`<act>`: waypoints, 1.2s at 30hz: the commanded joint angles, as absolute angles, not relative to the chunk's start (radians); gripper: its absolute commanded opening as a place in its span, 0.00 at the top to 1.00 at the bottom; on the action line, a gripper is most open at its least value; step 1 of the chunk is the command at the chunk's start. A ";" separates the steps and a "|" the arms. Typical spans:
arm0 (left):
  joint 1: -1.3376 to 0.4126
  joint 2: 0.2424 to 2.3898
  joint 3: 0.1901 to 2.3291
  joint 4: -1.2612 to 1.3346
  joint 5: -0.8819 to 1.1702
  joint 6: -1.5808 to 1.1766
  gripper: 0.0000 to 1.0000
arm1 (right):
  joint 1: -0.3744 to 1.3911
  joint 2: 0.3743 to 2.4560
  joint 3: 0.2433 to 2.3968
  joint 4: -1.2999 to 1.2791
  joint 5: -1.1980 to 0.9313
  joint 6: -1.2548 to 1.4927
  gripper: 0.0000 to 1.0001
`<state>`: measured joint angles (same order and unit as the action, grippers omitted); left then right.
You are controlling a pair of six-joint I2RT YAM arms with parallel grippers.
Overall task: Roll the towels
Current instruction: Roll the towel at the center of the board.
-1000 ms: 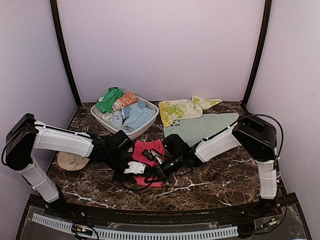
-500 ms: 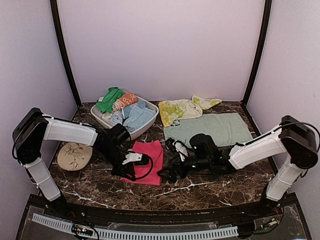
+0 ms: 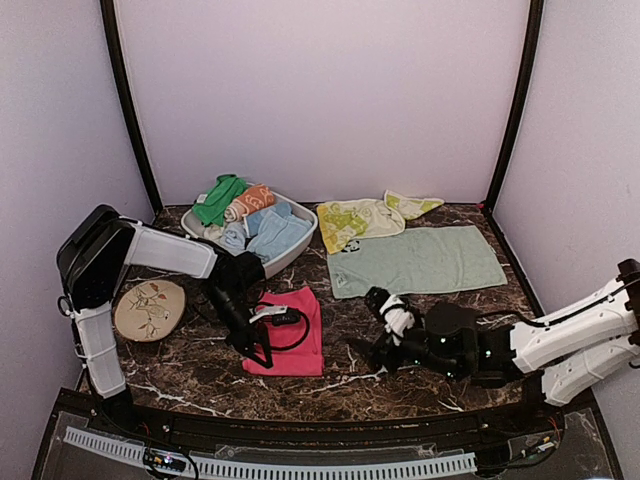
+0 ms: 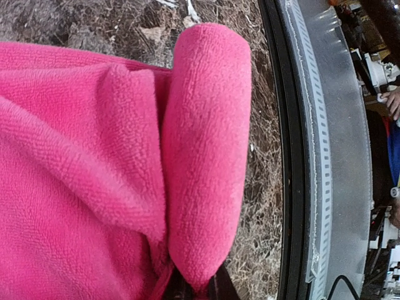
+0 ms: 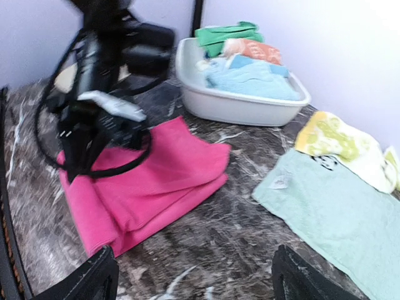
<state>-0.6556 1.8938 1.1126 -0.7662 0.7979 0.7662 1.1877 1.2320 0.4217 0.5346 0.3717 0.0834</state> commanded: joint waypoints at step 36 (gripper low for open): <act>-0.519 1.921 1.200 -0.938 0.820 0.838 0.30 | 1.339 2.026 0.882 0.543 0.249 -0.617 0.85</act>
